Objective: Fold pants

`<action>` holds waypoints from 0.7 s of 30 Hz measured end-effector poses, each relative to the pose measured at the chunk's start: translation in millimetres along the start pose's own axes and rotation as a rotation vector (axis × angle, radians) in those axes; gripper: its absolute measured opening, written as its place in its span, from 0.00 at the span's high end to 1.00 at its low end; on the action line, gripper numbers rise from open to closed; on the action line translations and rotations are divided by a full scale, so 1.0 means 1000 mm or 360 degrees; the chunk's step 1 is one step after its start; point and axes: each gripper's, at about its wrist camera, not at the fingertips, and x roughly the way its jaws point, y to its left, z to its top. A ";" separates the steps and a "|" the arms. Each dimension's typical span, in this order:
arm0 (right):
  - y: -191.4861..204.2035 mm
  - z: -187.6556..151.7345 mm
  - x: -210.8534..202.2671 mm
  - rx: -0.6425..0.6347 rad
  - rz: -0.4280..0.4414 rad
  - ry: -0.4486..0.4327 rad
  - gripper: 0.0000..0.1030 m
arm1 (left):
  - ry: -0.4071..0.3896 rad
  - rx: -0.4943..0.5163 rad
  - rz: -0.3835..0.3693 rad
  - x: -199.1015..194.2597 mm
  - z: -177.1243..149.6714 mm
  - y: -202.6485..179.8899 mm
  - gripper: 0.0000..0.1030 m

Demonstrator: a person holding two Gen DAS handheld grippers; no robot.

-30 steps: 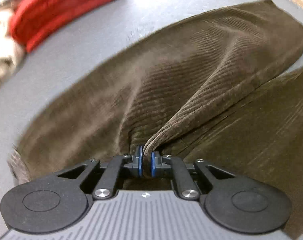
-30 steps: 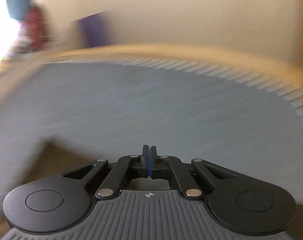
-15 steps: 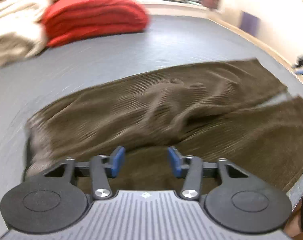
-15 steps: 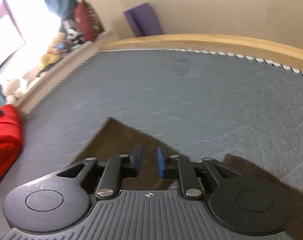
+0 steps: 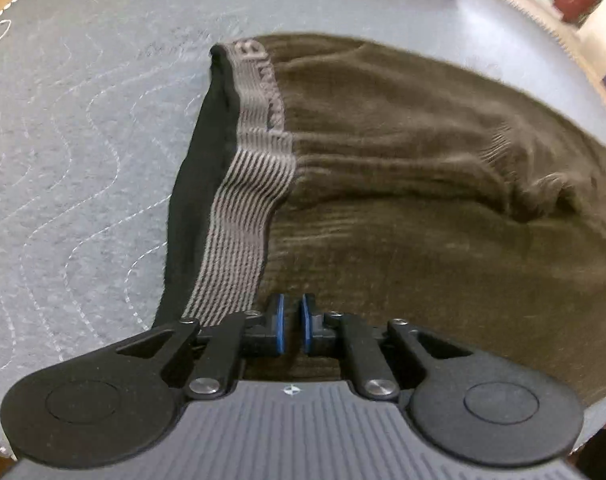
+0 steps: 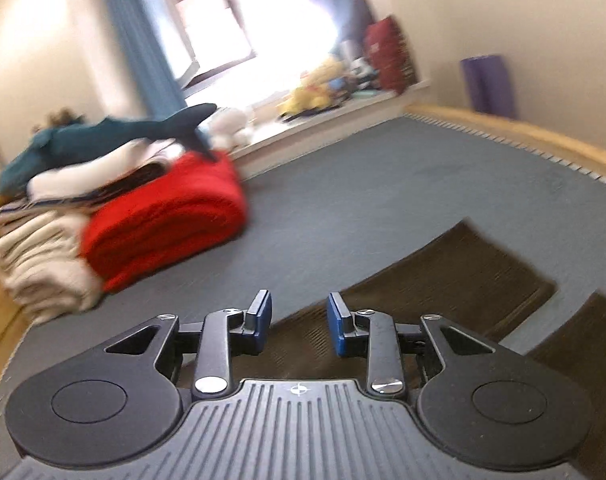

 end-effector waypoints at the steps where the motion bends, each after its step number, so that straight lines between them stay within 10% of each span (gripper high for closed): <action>1: 0.012 -0.008 -0.004 -0.0010 0.0032 0.0029 0.67 | -0.0021 0.0004 -0.0018 -0.003 -0.001 0.001 0.90; 14: 0.127 -0.115 0.026 -0.0416 0.0123 0.0550 0.64 | -0.0272 -0.0068 -0.0336 -0.038 -0.015 0.002 0.85; 21: 0.126 -0.076 0.010 -0.0478 0.0091 0.0444 0.64 | -0.0428 -0.0076 -0.0442 -0.051 -0.020 0.002 0.83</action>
